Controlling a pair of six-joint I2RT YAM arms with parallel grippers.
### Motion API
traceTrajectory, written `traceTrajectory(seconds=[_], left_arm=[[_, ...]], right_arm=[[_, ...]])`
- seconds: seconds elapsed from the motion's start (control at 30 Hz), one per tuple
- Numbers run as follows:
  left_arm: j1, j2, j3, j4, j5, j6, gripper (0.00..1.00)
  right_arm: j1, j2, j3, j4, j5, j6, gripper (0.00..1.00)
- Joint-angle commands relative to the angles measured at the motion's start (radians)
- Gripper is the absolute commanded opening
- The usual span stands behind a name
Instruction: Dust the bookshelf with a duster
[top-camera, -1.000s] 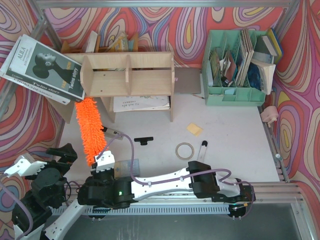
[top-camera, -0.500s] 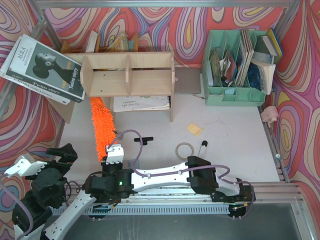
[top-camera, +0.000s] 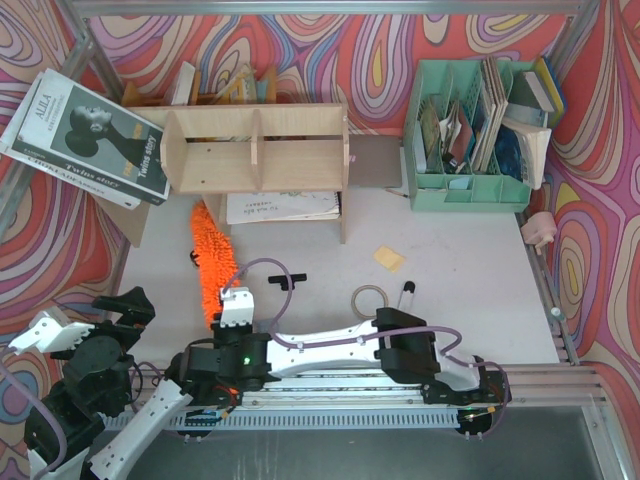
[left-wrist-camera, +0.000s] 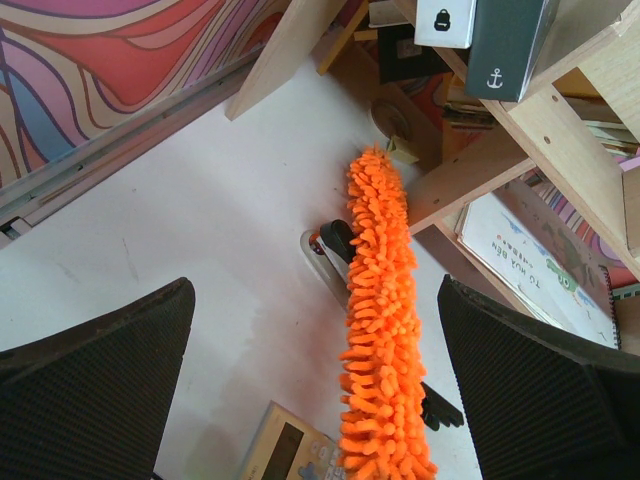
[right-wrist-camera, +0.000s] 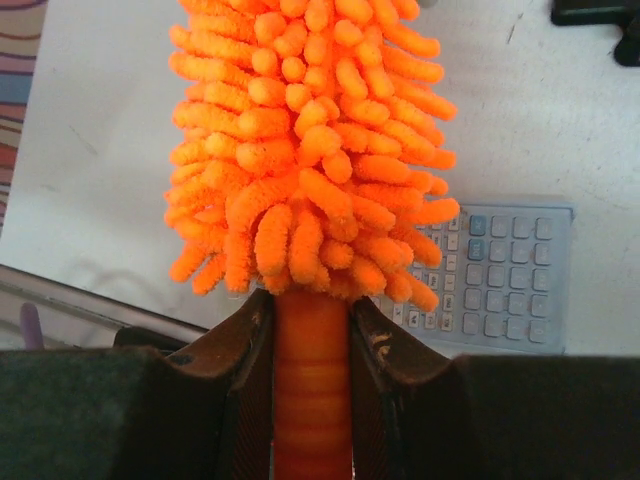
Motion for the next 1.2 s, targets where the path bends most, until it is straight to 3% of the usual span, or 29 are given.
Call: traceTrajectory(seconds=[0.0, 0.1, 0.2, 0.53, 0.73, 1.0, 1.17], left_arm=[[-0.004, -0.006, -0.011, -0.001, -0.013, 0.000, 0.98], [-0.003, -0.005, -0.011, -0.002, -0.012, 0.001, 0.98], [-0.004, -0.002, -0.011, -0.001, -0.012, 0.002, 0.98], [-0.004, -0.009, -0.011, -0.004, -0.015, -0.001, 0.98], [-0.003, 0.002, -0.009, -0.005, -0.017, 0.000, 0.98], [-0.004, 0.001, -0.007, -0.011, -0.023, -0.007, 0.98], [-0.004, 0.008, -0.007, -0.014, -0.026, -0.006, 0.98]], right_arm=[[0.013, -0.150, -0.060, 0.115, 0.209, -0.076, 0.00], [0.036, -0.191, -0.093, 0.158, 0.279, -0.100, 0.00], [0.038, -0.176, -0.085, 0.097, 0.264, -0.056, 0.00], [-0.001, -0.074, -0.015, -0.089, 0.045, 0.049, 0.00], [-0.039, -0.046, -0.024, -0.117, -0.097, 0.094, 0.00], [-0.037, -0.084, -0.023, -0.091, -0.036, 0.064, 0.00], [-0.001, -0.177, -0.111, 0.082, 0.098, -0.044, 0.00]])
